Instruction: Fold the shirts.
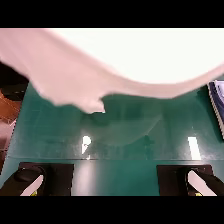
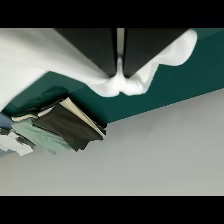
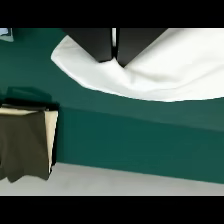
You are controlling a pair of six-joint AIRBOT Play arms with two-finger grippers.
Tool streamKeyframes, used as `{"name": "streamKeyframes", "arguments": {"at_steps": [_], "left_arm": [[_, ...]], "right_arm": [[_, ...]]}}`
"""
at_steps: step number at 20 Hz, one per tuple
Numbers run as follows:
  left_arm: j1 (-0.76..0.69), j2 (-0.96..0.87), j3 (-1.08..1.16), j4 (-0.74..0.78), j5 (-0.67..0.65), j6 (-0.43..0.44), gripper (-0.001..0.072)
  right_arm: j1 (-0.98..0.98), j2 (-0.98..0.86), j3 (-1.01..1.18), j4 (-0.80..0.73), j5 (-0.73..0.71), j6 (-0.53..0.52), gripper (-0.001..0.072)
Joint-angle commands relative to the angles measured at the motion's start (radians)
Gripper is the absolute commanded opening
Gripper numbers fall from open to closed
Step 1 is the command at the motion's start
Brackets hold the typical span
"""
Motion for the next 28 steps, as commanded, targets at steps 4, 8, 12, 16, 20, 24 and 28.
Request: {"name": "streamKeyframes", "arguments": {"at_steps": [4,8,12,16,20,24,28], "left_arm": [[0.001,-0.202,-0.063,0.299,-0.255,-0.061,0.0026],[0.001,-0.456,-0.322,0.260,-0.098,-0.068,0.0025],[0.001,-0.696,-0.390,0.266,0.083,-0.087,0.0026],[0.019,-0.740,-0.384,0.273,0.159,-0.088,0.0190],[0.114,-0.735,-0.273,0.271,-0.101,-0.085,0.0588],[0.237,-0.605,-0.403,0.197,-0.253,-0.051,0.0588],[0.320,-0.396,-0.816,0.097,-0.163,-0.032,0.0588]], "right_arm": [[0.003,-0.191,-0.153,-0.004,0.122,0.092,0.0011],[0.081,-0.408,-0.250,-0.017,0.119,0.094,0.0012],[0.155,-0.615,-0.266,-0.029,-0.010,0.094,0.0013],[0.175,-0.698,-0.267,0.037,-0.130,0.087,0.0097],[0.132,-0.685,-0.267,0.126,-0.096,0.034,0.0447],[0.092,-0.595,-0.341,0.140,0.064,-0.039,0.0439],[0.065,-0.396,-0.634,0.177,0.014,-0.077,0.0428]]}}
